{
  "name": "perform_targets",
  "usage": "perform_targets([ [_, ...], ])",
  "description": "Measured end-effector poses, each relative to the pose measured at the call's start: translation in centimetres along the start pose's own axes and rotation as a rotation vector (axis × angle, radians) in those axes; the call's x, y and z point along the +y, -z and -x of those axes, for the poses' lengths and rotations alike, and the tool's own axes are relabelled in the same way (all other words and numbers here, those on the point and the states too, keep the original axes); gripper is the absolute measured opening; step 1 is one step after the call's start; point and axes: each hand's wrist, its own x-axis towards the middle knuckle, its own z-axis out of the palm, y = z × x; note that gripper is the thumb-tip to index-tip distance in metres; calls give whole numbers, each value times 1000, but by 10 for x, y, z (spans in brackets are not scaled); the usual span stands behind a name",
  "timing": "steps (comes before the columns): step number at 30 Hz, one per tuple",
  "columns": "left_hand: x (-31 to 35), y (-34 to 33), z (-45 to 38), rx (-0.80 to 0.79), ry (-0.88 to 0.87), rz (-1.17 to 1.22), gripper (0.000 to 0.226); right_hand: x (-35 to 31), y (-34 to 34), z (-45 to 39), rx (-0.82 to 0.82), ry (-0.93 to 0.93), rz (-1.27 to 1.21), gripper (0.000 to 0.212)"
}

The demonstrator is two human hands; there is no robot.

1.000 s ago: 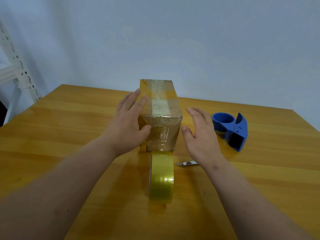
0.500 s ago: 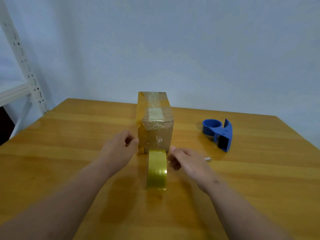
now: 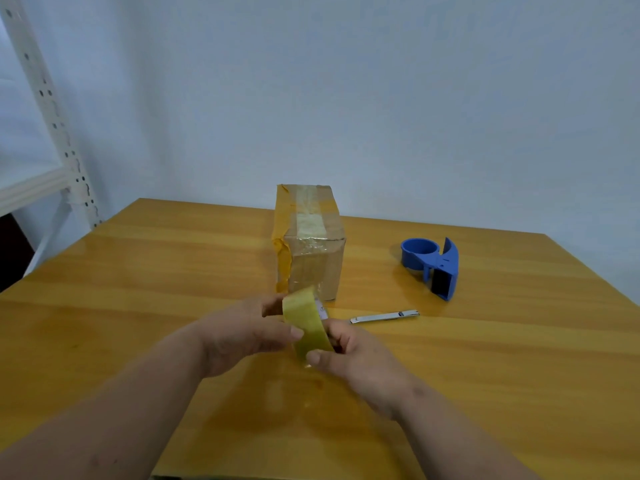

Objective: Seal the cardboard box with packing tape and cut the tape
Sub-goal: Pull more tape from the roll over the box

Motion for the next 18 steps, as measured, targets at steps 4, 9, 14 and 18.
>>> perform_targets([
  [4,4,-1,-3,172,-63,-179,94,6,-2,0,21,44,-8,29],
  [9,18,-7,-1,239,-208,-562,71,10,-3,-3,33,80,47,24],
  [14,21,-8,-5,332,-322,-882,64,12,-1,-5,52,96,18,24],
  [18,21,-11,-5,350,-332,-883,52,11,0,-5,45,101,38,22],
])
